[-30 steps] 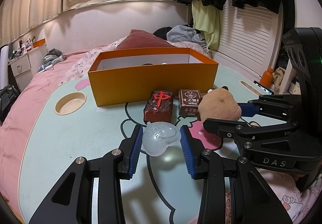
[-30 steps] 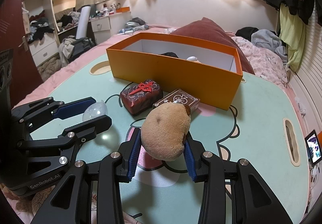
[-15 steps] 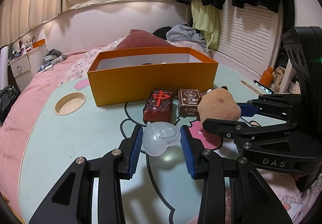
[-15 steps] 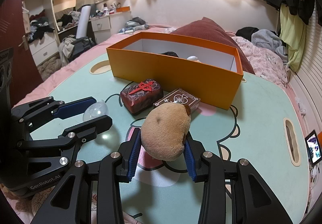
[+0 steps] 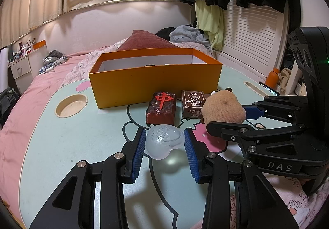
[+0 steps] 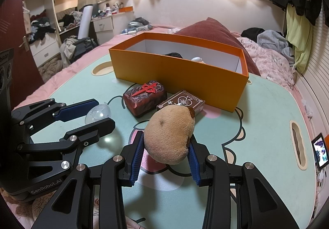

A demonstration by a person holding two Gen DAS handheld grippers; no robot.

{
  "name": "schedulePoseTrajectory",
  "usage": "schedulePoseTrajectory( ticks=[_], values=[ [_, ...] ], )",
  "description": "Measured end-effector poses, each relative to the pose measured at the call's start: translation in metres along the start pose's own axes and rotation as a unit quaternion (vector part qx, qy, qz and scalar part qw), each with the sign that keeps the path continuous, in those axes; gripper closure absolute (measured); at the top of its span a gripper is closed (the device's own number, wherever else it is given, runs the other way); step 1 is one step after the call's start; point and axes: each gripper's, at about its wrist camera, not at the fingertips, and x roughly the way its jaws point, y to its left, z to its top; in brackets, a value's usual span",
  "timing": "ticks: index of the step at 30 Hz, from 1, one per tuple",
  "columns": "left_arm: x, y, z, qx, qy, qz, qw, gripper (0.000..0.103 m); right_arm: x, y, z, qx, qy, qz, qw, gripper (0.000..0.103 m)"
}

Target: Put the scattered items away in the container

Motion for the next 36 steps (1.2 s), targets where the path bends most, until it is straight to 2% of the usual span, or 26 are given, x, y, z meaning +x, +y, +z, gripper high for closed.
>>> schedulePoseTrajectory(
  ticks=[19,25,31,33,36],
  values=[
    [0.0,0.0,0.0,0.001,0.0,0.0,1.0,0.063,0.0,0.0,0.001,-0.001,0.0,0.0,1.0,0.064],
    [0.006,-0.001,0.002,0.009,0.009,0.016,0.9998,0.064,0.001,-0.001,0.001,0.0,-0.002,0.001,1.0,0.064],
    [-0.002,0.007,0.029,0.01,-0.011,0.037,0.9992,0.064,-0.005,-0.011,0.021,0.012,-0.028,-0.007,1.0,0.064],
    [-0.004,0.008,0.046,0.031,-0.021,0.053,0.9979,0.063,-0.01,-0.014,0.034,0.013,-0.049,-0.012,0.999,0.064],
    [0.0,0.013,0.077,0.042,-0.032,0.054,0.9972,0.063,-0.014,-0.019,0.06,0.013,-0.07,-0.01,0.997,0.064]
  ],
)
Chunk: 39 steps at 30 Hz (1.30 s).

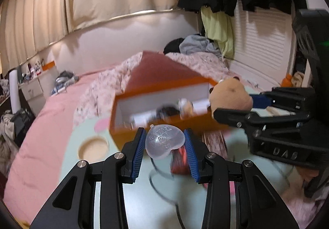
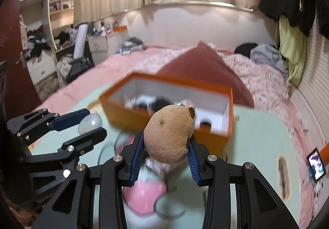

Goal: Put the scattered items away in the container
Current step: 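Carry the plush ball and heart piece into the box and open both grippers, then withdraw both grippers from the box toward the remaining table items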

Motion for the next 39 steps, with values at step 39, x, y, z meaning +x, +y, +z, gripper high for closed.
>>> schedulePoseTrajectory(
  ticks=[39],
  values=[
    [0.022,0.039,0.001,-0.109,0.045,-0.018,0.9928,0.025,0.002,-0.043,0.011,0.127,-0.018,-0.018,0.992,0.026]
  ],
)
